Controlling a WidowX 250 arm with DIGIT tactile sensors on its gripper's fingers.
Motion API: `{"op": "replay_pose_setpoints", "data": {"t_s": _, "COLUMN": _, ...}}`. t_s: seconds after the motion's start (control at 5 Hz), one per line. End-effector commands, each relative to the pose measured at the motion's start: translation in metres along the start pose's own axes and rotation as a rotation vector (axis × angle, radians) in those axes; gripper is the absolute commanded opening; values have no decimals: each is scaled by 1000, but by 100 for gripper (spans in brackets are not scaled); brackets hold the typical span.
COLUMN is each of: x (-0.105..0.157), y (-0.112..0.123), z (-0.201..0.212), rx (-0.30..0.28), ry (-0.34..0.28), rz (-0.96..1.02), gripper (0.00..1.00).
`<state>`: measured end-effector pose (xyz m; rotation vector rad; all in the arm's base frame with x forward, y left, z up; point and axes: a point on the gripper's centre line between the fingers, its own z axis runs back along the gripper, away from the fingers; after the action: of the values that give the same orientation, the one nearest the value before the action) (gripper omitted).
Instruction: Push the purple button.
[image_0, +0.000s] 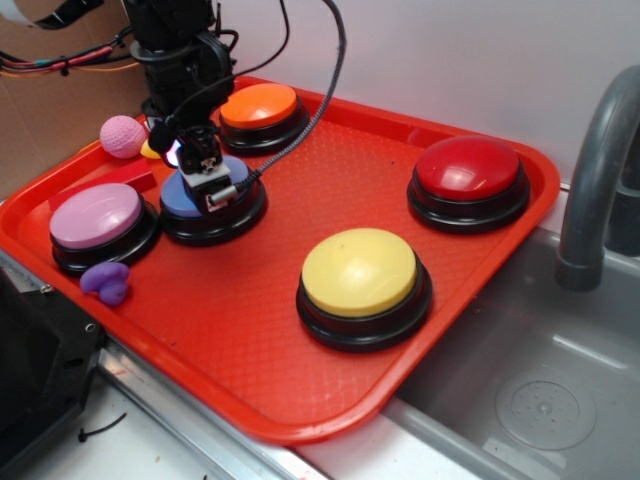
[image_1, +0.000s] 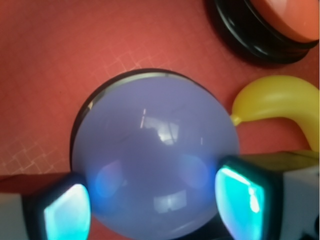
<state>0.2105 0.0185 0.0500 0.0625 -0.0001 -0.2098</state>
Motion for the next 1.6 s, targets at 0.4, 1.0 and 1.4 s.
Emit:
{"op": "replay_pose_setpoints", "data": {"t_s": 0.4, "x": 8, "y": 18, "z": 86, "rx": 17, "ry": -75, "rz": 70, "gripper": 100}}
{"op": "replay_pose_setpoints", "data": {"t_s": 1.0, "x": 8, "y": 19, "z": 72, "rx": 12, "ry": -49, "rz": 59, "gripper": 100}}
{"op": "replay_pose_setpoints", "data": {"t_s": 1.4, "x": 3, "y": 21, "z": 96, "rx": 13, "ry": -61, "rz": 85, "gripper": 100}}
